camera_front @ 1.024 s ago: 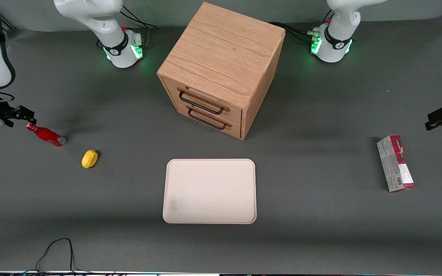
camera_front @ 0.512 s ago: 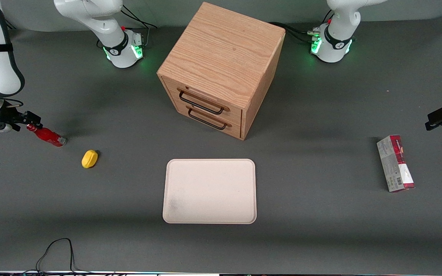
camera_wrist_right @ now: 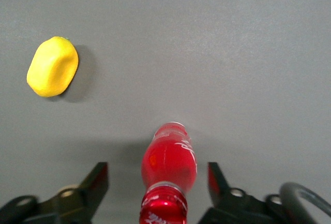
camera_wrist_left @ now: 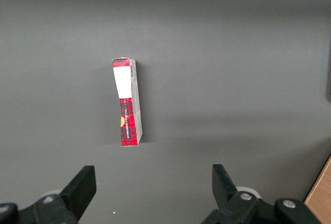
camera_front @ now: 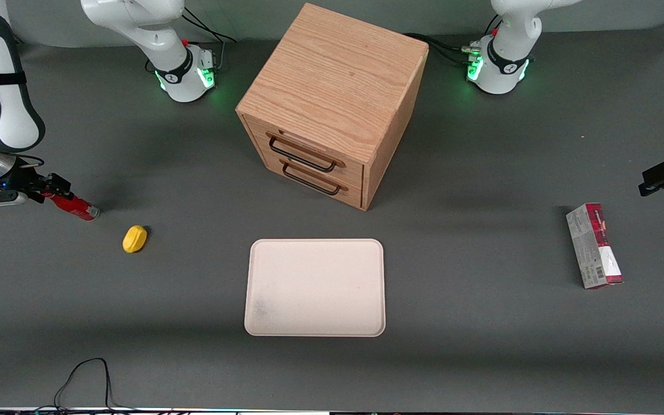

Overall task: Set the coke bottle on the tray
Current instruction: 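Close the right gripper around the red bottle's body, then lift the bottle and carry it over the cream tray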

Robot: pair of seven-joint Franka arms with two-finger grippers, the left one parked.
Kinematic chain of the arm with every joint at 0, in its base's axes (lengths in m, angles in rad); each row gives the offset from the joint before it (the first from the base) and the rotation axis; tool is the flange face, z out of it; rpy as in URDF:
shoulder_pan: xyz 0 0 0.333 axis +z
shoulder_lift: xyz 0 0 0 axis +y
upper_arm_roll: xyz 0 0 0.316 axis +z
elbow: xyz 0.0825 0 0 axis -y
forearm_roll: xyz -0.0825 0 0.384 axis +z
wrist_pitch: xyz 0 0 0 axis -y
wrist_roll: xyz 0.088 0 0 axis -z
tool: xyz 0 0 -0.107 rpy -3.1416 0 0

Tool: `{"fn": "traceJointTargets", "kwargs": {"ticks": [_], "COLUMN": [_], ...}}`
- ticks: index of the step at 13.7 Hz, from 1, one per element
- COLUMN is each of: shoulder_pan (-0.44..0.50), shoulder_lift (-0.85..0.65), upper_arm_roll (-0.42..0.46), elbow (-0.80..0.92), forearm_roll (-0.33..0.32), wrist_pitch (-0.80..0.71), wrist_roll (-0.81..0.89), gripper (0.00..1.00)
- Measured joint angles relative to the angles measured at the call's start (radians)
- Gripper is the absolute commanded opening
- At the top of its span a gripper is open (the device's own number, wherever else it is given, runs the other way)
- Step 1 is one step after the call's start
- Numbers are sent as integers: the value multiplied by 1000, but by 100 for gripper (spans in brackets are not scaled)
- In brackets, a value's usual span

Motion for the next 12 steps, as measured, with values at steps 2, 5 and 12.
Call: {"fn": "traceJointTargets", "kwargs": {"ticks": [2,5,12], "shoulder_pan": [-4,-12,-12], "shoulder_lift": [6,13,20], "upper_arm_roll": [-2,-5,7], "elbow": [0,2,75], "forearm_roll": [0,2,3], "wrist_pitch": [2,5,-82], "wrist_roll": [-36,-61,-12], "gripper": [42,7,0]}}
